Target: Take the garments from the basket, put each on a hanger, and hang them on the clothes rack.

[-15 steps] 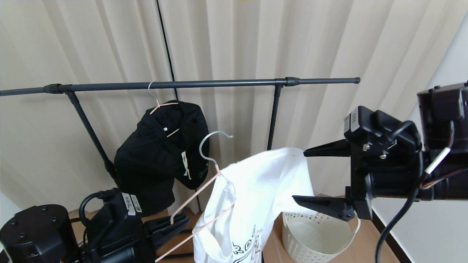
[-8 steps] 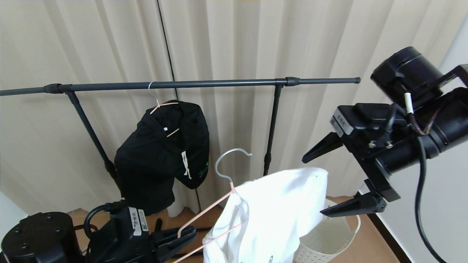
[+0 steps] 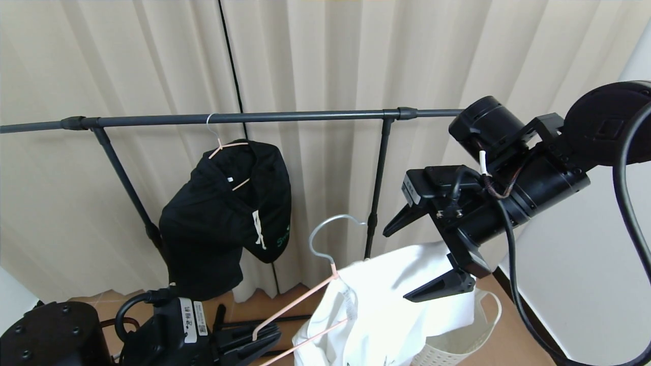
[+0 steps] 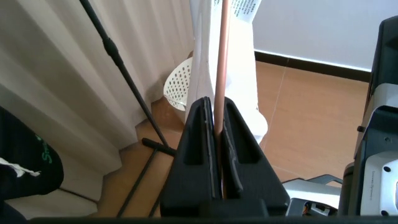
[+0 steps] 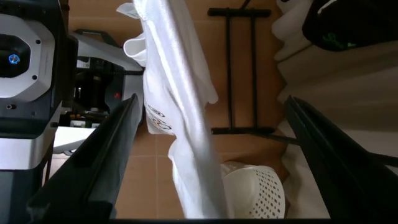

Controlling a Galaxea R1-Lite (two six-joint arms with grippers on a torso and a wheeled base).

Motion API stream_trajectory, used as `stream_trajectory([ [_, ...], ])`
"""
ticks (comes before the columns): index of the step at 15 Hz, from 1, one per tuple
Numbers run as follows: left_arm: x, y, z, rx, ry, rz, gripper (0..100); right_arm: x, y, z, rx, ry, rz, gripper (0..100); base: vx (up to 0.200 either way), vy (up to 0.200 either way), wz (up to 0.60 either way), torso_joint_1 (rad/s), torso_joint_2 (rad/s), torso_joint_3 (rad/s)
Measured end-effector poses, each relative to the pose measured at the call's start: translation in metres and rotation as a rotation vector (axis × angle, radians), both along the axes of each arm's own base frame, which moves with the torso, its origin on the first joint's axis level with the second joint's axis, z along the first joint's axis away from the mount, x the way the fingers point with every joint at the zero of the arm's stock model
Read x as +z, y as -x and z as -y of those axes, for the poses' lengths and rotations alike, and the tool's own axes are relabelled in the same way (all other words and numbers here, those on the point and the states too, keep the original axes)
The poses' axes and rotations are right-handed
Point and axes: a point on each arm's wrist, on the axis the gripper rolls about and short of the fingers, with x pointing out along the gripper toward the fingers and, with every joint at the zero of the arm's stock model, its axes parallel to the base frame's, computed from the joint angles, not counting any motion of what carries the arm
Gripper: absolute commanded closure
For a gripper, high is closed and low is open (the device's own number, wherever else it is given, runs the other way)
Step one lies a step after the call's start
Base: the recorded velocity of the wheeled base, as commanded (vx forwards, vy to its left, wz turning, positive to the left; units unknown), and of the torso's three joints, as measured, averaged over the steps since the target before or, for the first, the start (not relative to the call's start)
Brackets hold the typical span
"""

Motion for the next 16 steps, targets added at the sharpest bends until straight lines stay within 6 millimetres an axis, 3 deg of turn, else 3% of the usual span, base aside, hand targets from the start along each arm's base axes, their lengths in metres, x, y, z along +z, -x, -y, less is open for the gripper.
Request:
stream_trajectory([
  [9,0.0016,0.0003,-0.0001,0.000,0.008,0.009,100,-0.0066,-0.0074,-0.0059,-0.001,-0.004,0.008,0,0.000,0.000,0.00,0.000,0.00,0.000],
  [10,0.0019,0.0004,-0.0002,0.001,0.009,0.010,100,-0.0066,-0.0074,-0.0059,-0.002,-0.003,0.008,100,0.000,0.000,0.00,0.000,0.00,0.000],
  [16,0.0033,0.0010,-0.0004,0.001,0.017,0.012,100,-0.0067,-0.0071,-0.0064,-0.003,-0.005,0.005,100,0.000,0.000,0.00,0.000,0.00,0.000],
])
